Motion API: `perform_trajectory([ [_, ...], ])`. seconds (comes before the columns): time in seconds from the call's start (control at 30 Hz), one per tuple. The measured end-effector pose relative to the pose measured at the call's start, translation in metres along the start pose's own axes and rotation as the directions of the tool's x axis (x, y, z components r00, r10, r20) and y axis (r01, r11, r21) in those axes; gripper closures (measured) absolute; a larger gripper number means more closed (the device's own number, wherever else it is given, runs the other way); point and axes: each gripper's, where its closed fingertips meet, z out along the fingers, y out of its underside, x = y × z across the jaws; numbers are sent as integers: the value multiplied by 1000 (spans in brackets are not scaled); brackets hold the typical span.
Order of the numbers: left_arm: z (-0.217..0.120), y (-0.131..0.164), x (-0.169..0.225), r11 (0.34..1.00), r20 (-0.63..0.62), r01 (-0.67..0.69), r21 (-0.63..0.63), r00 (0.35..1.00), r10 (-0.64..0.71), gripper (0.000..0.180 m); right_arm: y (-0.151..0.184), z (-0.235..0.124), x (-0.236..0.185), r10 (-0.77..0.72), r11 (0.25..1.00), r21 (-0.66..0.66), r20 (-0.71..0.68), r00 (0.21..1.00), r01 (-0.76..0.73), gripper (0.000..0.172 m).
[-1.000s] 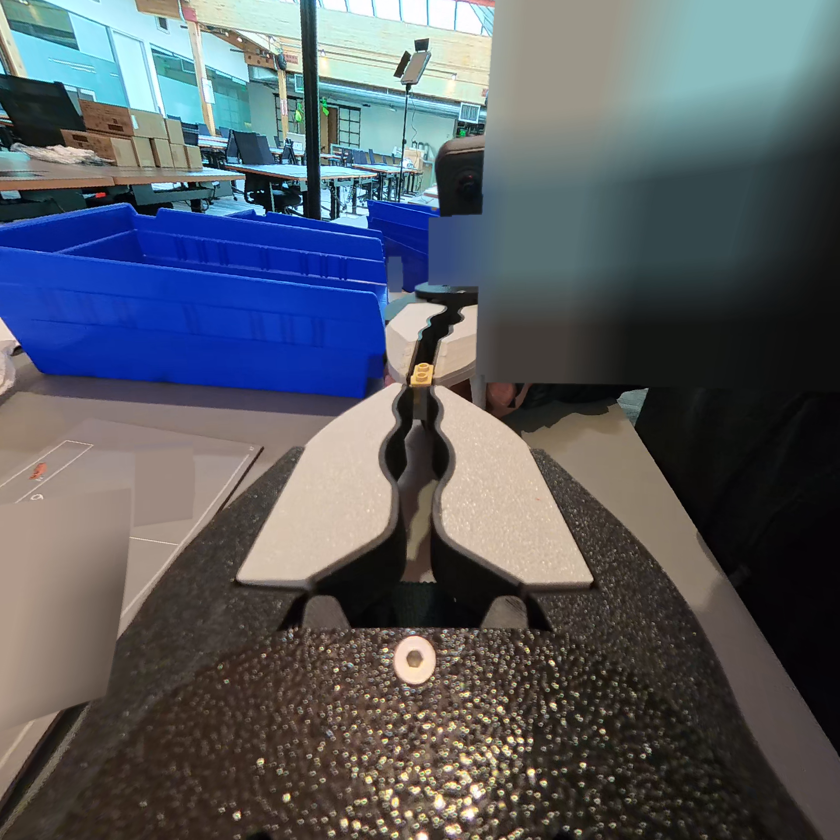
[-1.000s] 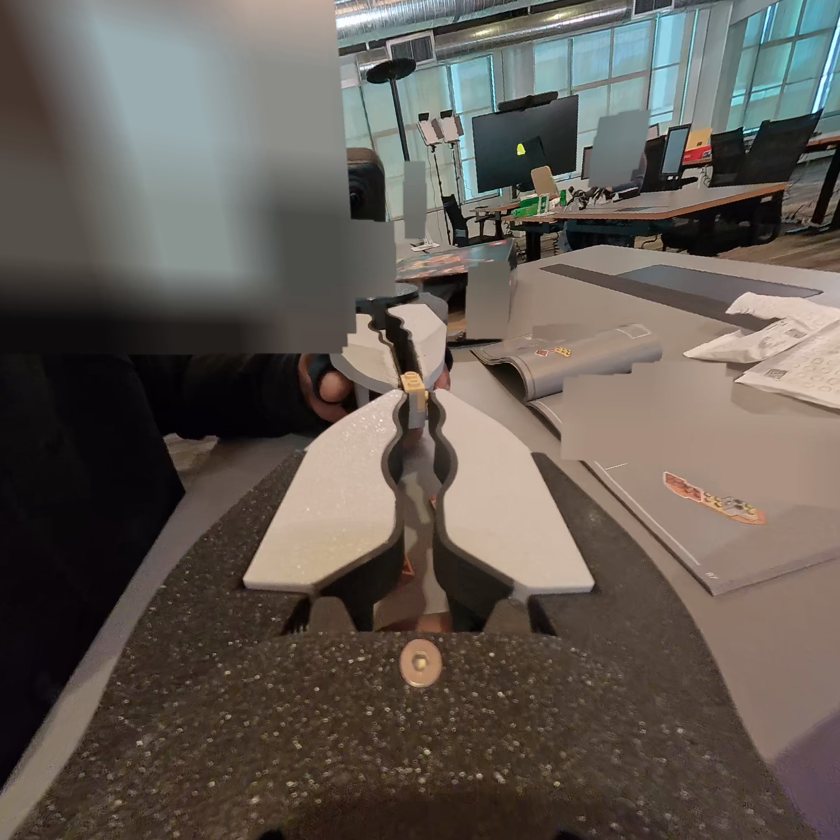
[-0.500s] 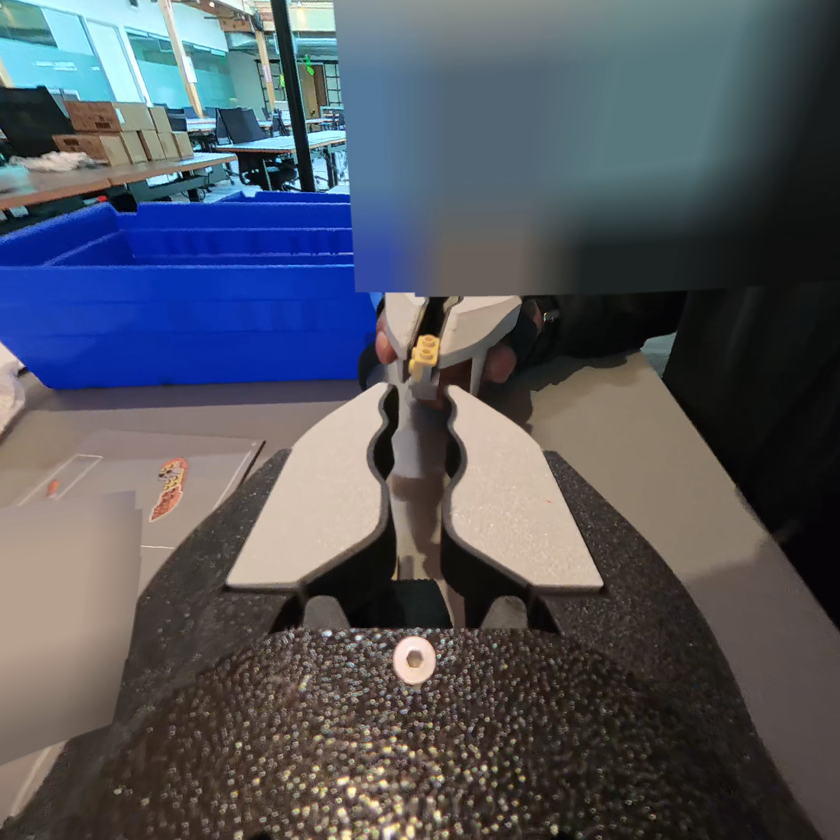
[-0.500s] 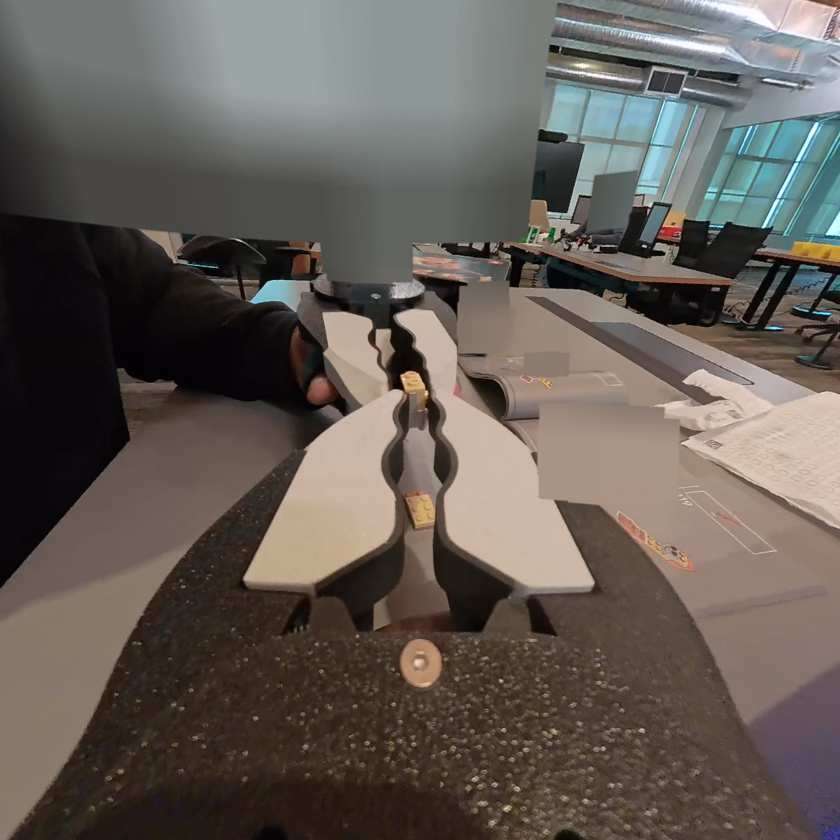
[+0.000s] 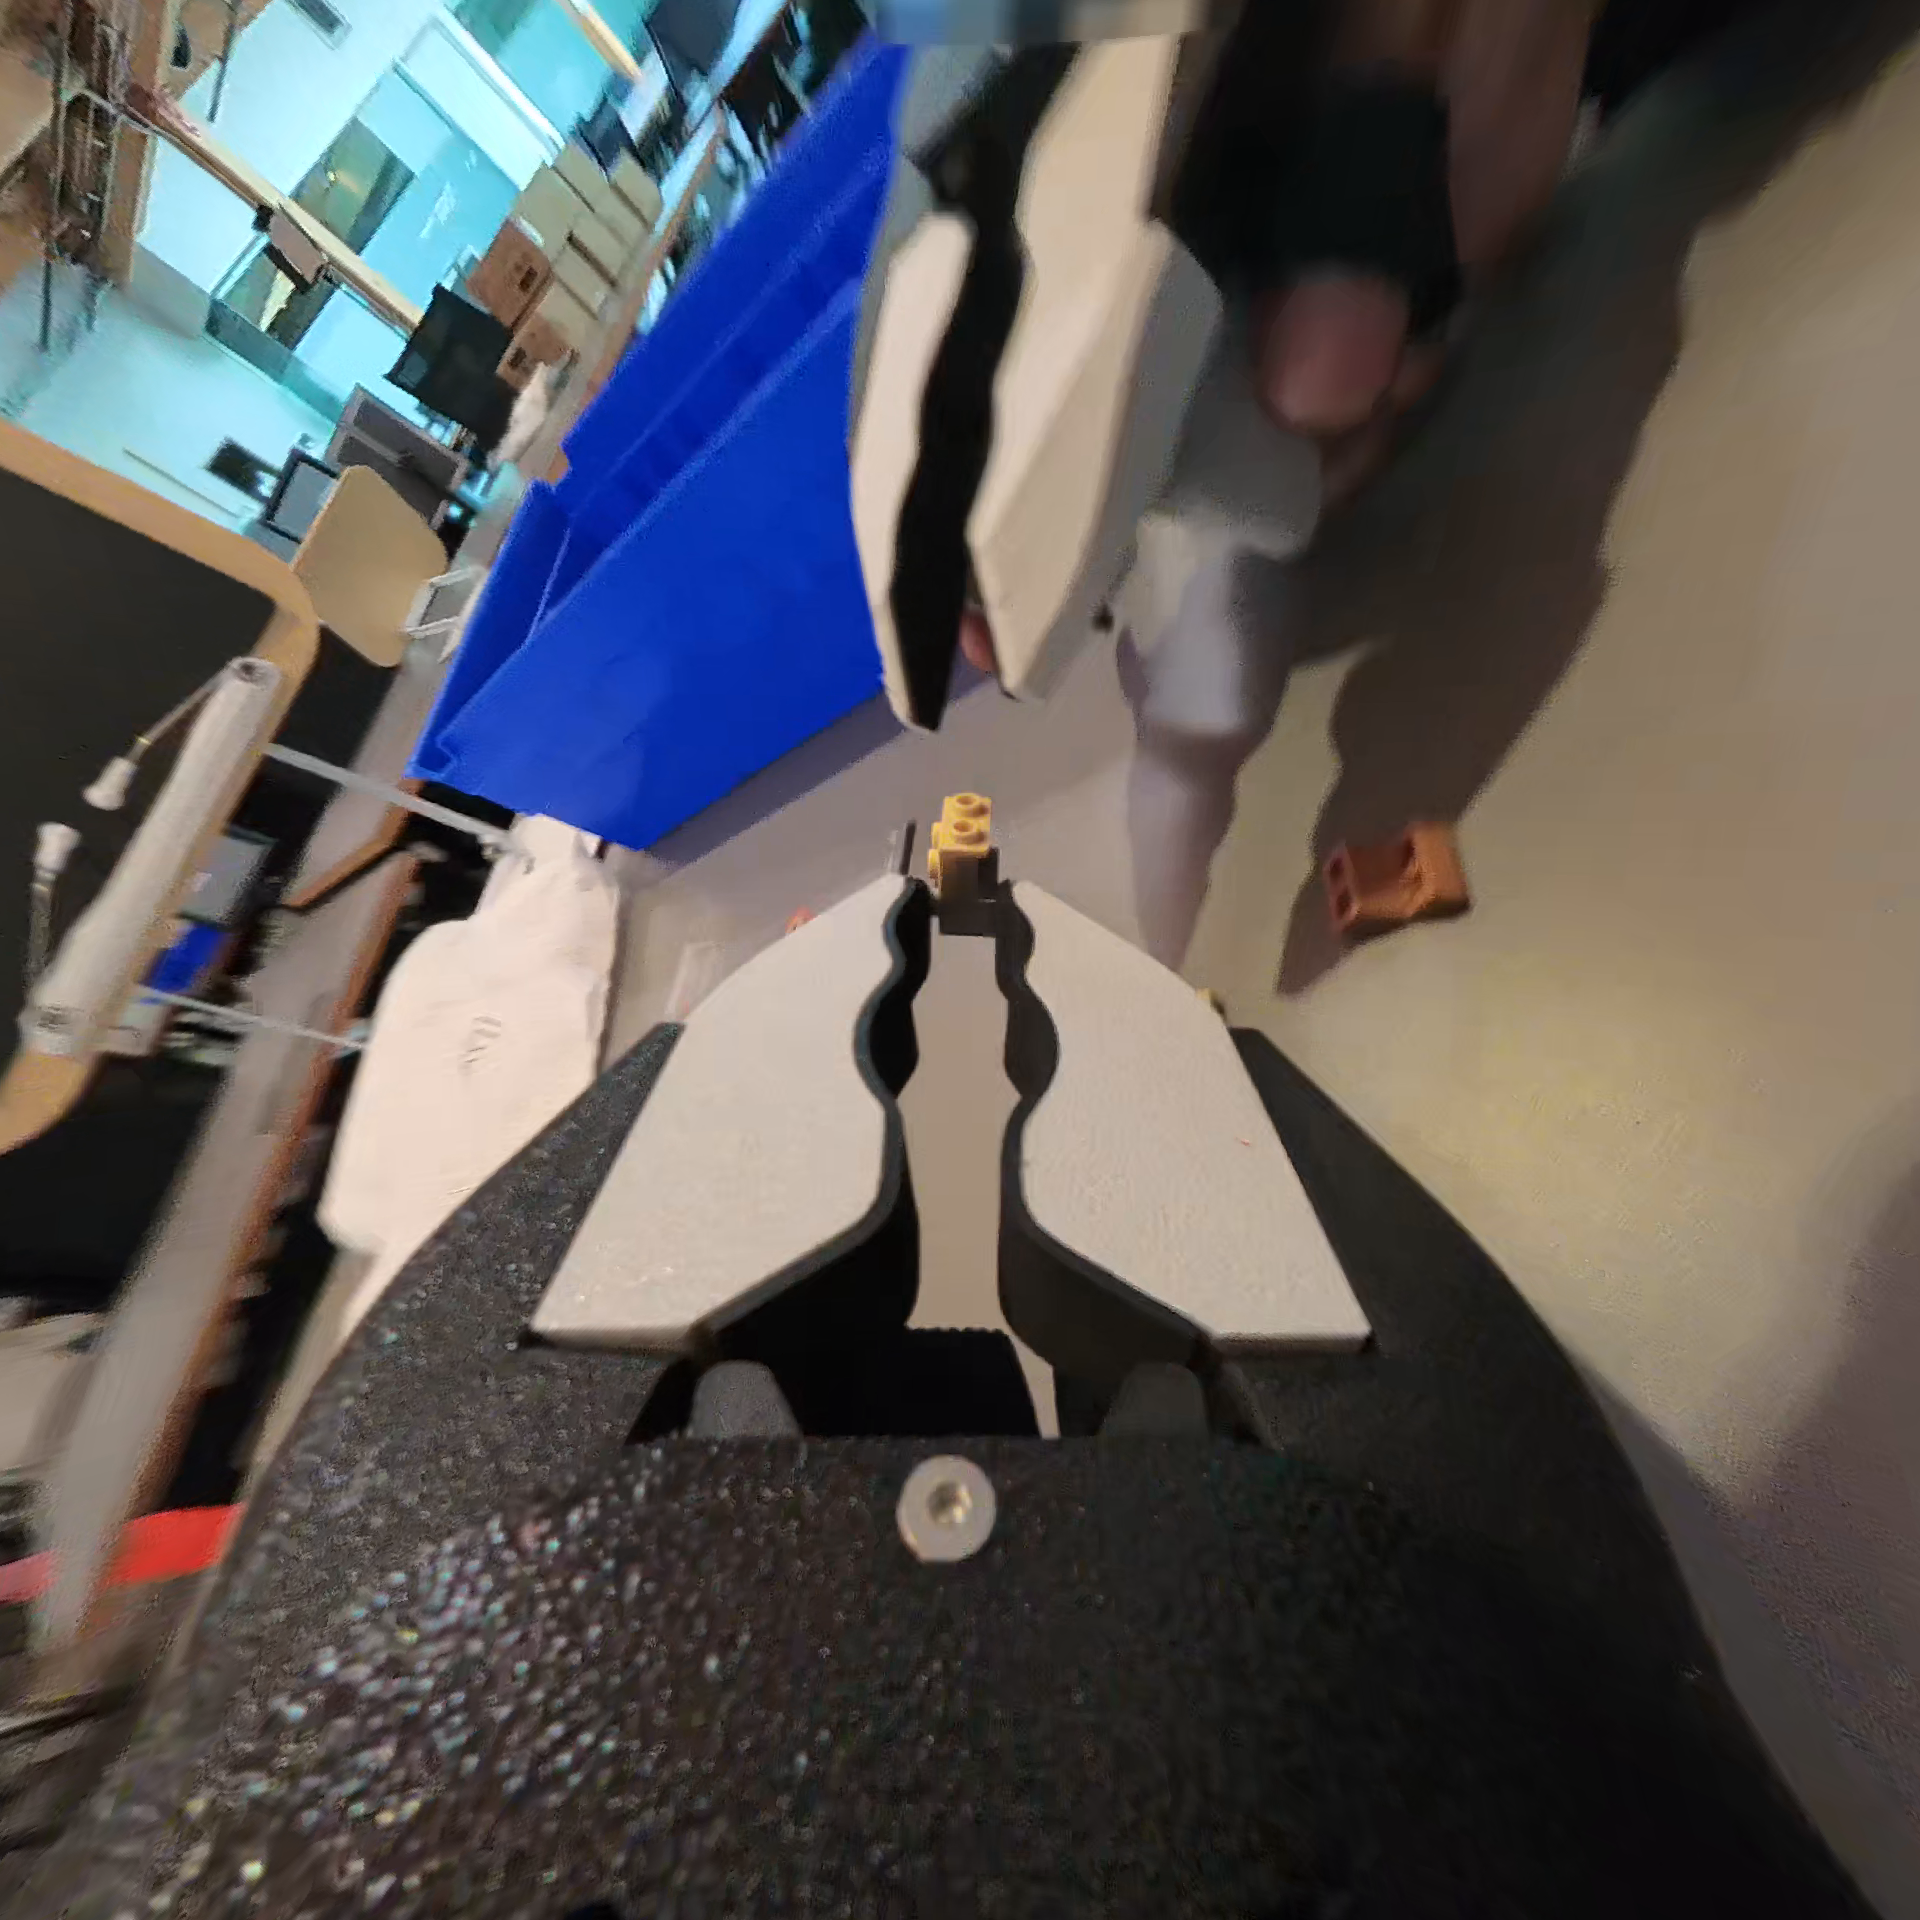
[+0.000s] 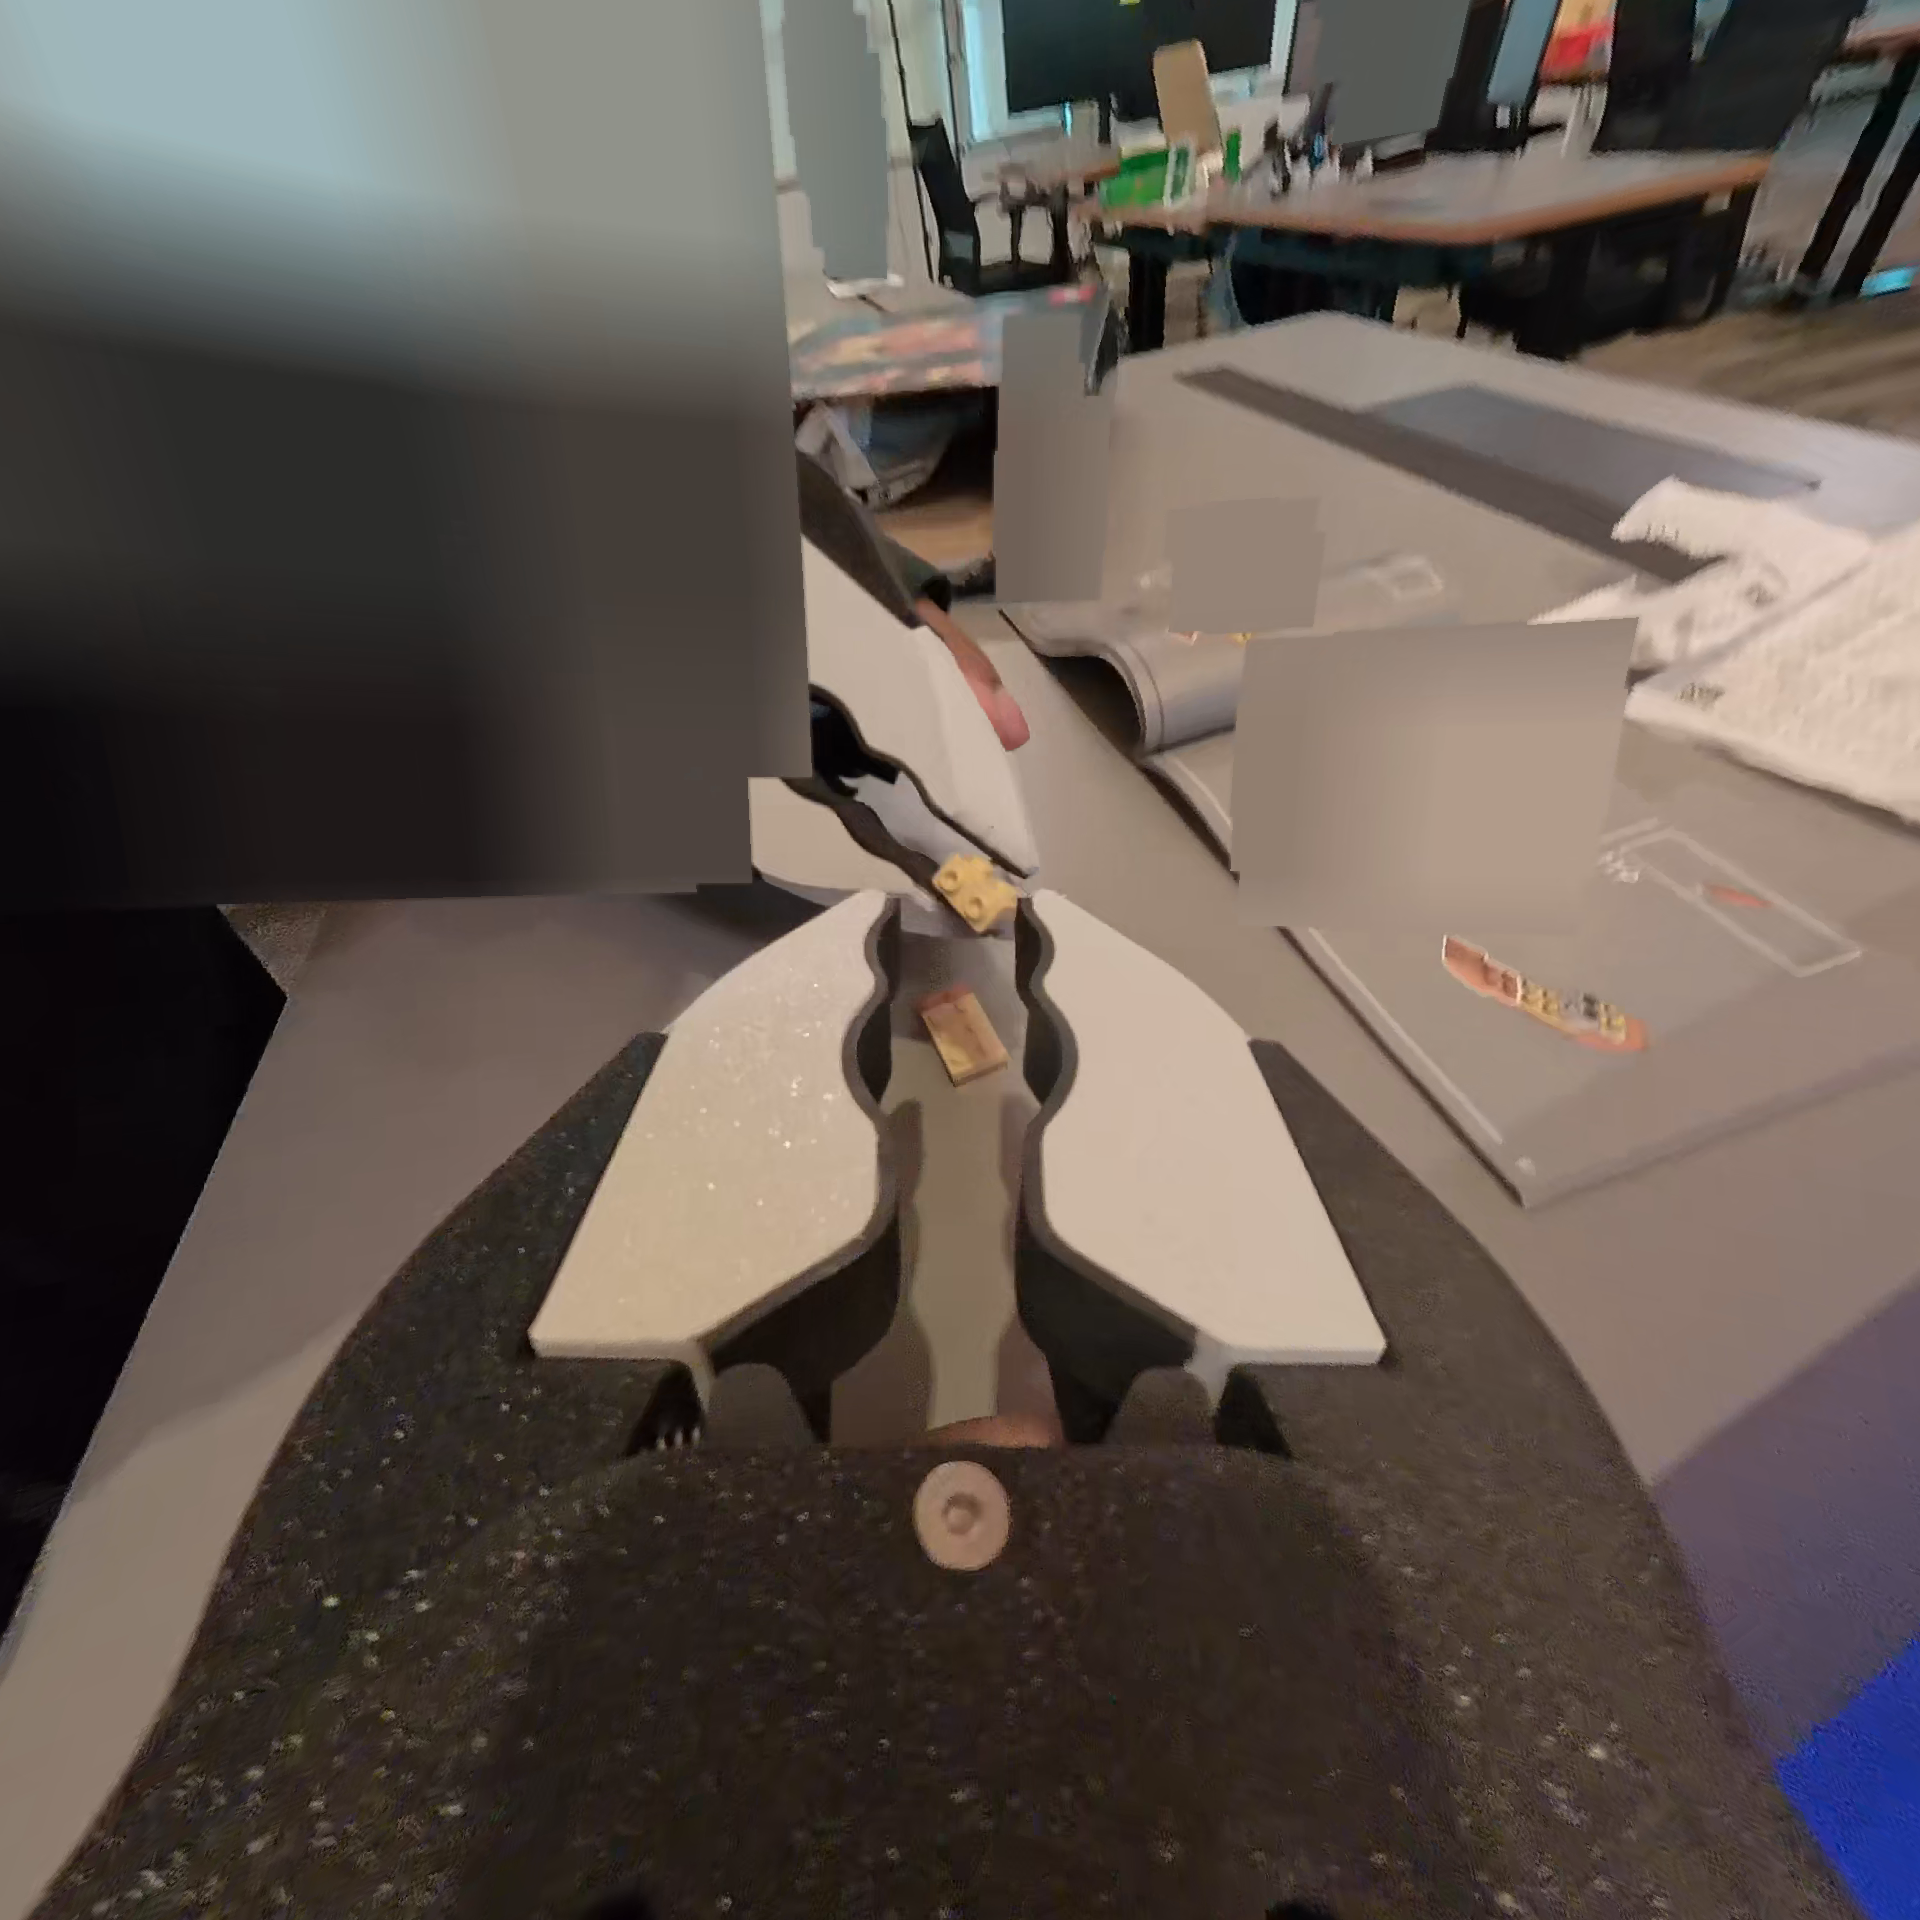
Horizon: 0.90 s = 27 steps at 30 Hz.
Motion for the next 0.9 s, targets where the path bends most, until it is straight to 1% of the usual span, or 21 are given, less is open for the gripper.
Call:
perform_trajectory([
  [0.07,5,11,5,988,11,-127,-91,992,128,168,10,3,3,41,997,-61,-21,999,-42,153],
  [0.13,8,15,9,974,13,-190,-120,981,193,169,21,7,5,88,988,-121,-31,996,-91,152],
  [0.33,12,11,9,958,64,-249,-143,964,260,169,28,9,5,182,967,-173,-38,983,-186,145],
  [0.53,15,8,8,923,110,-338,-187,926,361,168,33,12,9,189,958,-200,-87,978,-203,144],
  [0.63,17,5,9,904,129,-380,-198,904,408,168,35,13,9,177,957,-213,-104,979,-196,147],
  [0.67,17,4,10,898,130,-392,-199,898,421,168,35,13,9,171,958,-216,-104,980,-190,150],
  [0.77,18,4,10,889,140,-409,-207,887,440,168,35,12,10,162,959,-214,-114,980,-184,151],
  [0.9,16,8,7,918,138,-348,-191,916,376,160,39,10,12,113,958,-250,-131,985,-143,152],
])
